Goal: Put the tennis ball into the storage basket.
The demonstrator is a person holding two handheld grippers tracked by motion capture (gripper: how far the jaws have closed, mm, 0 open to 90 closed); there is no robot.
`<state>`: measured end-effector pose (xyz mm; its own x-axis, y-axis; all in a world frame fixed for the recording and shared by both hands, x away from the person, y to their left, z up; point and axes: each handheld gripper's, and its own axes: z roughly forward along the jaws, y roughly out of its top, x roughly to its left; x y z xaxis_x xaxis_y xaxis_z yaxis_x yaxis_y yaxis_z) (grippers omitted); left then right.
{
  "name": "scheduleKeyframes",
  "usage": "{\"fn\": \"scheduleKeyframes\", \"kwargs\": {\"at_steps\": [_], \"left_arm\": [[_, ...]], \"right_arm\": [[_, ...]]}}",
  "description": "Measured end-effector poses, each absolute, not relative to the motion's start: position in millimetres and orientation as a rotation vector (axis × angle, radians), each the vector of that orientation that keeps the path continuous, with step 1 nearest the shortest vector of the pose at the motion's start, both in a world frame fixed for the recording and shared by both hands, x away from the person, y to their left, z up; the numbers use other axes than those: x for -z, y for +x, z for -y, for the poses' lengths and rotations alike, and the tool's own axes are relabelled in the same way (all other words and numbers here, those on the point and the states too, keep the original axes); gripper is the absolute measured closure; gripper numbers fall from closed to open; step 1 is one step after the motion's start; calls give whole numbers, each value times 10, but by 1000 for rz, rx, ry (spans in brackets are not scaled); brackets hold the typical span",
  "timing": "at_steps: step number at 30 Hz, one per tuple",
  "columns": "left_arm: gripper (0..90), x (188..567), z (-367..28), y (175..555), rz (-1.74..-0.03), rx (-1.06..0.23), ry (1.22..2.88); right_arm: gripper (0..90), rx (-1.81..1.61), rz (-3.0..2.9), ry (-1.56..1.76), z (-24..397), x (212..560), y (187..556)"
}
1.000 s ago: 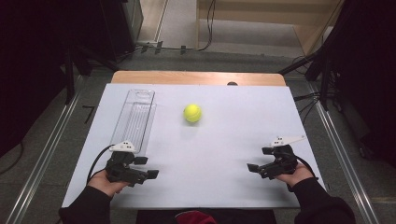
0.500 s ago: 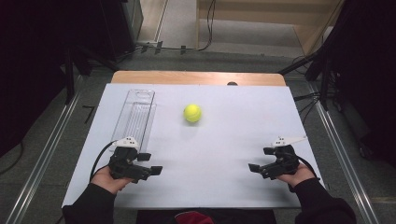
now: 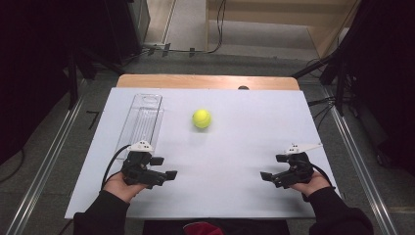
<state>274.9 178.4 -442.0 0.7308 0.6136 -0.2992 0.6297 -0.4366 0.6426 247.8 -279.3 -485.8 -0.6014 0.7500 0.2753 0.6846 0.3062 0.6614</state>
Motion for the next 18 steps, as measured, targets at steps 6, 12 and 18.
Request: {"fn": "scheduleKeyframes", "kwargs": {"at_steps": [6,12,18], "left_arm": [[226,4419,-1720,2778,-938,20,2145],[226,4436,-1659,2818,-943,15,2138],[227,4449,-1580,2857,-945,8,2135]], "right_arm": [[0,-1190,-2457,1345,2799,4845,2475],[0,-1189,-2458,1351,2793,4851,2479],[0,-1186,-2469,1349,2789,4856,2479]]}}
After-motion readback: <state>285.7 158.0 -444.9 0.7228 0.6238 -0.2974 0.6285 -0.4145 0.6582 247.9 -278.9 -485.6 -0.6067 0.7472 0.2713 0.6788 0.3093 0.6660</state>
